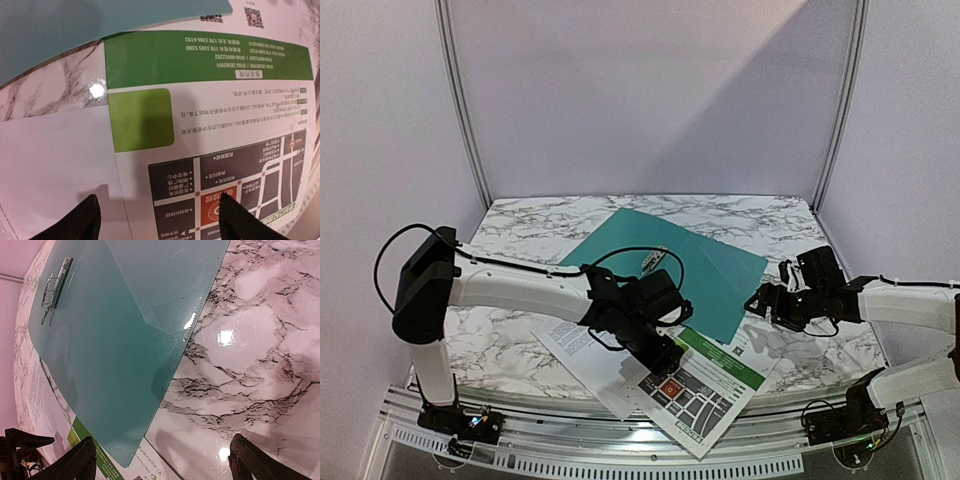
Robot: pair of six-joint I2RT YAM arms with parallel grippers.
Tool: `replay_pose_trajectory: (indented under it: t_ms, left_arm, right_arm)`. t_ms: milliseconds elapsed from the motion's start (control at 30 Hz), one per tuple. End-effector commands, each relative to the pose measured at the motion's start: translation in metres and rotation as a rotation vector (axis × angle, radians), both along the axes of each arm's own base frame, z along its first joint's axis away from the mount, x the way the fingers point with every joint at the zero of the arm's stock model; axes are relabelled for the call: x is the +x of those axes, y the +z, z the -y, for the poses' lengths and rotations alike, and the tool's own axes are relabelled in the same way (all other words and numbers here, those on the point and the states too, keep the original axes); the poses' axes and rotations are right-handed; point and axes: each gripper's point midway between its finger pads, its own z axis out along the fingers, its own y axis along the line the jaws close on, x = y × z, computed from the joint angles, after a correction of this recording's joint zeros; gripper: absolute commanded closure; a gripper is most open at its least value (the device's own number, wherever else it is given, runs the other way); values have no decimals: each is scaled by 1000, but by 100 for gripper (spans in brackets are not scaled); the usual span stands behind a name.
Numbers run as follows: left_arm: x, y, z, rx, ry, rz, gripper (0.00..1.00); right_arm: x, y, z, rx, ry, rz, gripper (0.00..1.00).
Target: Put the files into the folder
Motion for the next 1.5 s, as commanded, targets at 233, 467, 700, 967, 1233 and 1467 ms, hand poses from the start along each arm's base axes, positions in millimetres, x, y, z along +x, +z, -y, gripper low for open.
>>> replay_pose_trajectory:
  t_ms: [233,467,700,967,1233,1467]
  left_arm:
    - [-9,-23,8,134,13,46,23]
    - [-9,-30,2,231,45,110,25]
    - [-9,-24,-7,356,53,235,23]
    - [-25,-37,2,259,40,123,25]
    - [-28,-29,19,113,43,39,27]
    - [-23,-29,27,59,56,11,30]
  right_arm:
    - [-5,-9,5,-37,-1,-13,8]
    - [-11,-14,6,-38,-1,-24,8]
    - [-11,-13,6,-37,0,-19,8]
    - [-20,-9,8,-43,17,-43,8]
    - [-61,3,1,89,57,-125,7]
    - [-101,3,-3,184,42,-217,6]
